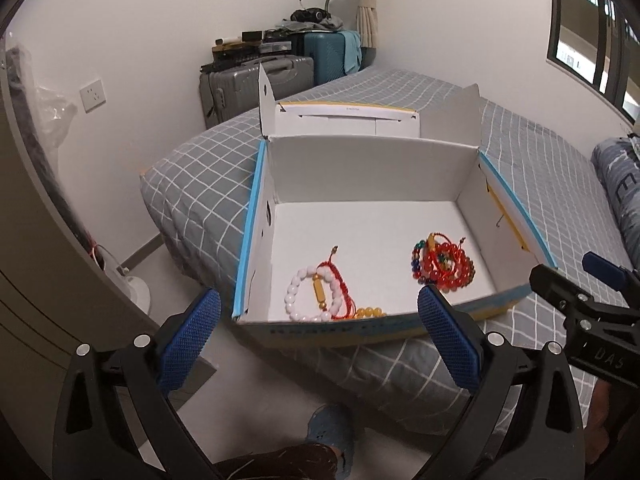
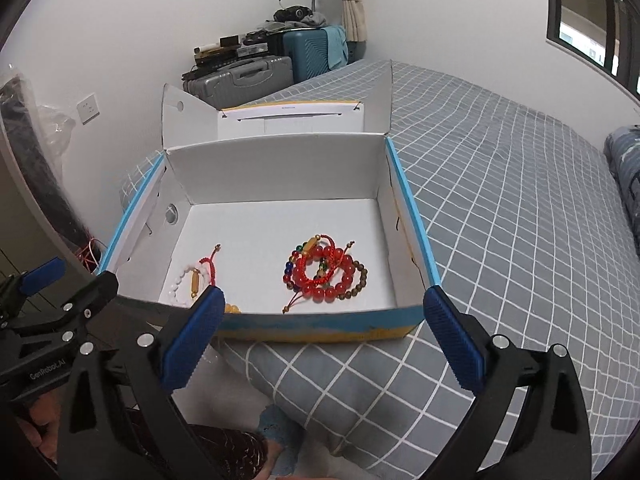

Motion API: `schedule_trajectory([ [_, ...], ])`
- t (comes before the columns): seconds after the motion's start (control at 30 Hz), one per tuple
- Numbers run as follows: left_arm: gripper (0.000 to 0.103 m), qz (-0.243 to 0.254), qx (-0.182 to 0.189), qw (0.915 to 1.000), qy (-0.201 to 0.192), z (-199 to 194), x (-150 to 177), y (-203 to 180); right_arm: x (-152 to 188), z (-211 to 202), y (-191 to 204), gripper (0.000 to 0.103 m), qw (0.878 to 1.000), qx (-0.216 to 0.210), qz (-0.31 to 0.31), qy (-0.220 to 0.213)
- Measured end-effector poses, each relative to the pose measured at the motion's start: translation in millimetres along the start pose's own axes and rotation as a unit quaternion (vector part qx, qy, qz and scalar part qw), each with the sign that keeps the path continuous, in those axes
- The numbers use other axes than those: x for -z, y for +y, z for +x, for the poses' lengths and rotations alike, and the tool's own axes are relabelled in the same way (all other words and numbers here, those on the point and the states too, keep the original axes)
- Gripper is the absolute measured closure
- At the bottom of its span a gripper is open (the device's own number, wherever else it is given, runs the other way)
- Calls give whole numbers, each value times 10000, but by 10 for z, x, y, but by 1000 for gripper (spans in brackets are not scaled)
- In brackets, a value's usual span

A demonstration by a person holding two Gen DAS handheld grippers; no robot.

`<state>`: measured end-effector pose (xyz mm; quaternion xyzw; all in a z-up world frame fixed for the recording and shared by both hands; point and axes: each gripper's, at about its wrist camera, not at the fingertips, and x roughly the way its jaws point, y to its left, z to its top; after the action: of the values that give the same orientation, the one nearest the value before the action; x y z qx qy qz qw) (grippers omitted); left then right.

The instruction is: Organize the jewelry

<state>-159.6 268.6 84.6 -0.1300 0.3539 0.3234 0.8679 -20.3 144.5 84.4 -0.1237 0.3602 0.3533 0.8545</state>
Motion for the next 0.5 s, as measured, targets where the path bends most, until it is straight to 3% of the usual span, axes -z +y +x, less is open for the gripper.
schedule_trajectory([
  [0.27,6,60,-81,9999,54,45,60,17,88,63,-50,8,10000,82,-7,39],
  [0.5,6,-48,64,9999,77,86,34,11,89,65,-80,8,9999,119,6,3],
])
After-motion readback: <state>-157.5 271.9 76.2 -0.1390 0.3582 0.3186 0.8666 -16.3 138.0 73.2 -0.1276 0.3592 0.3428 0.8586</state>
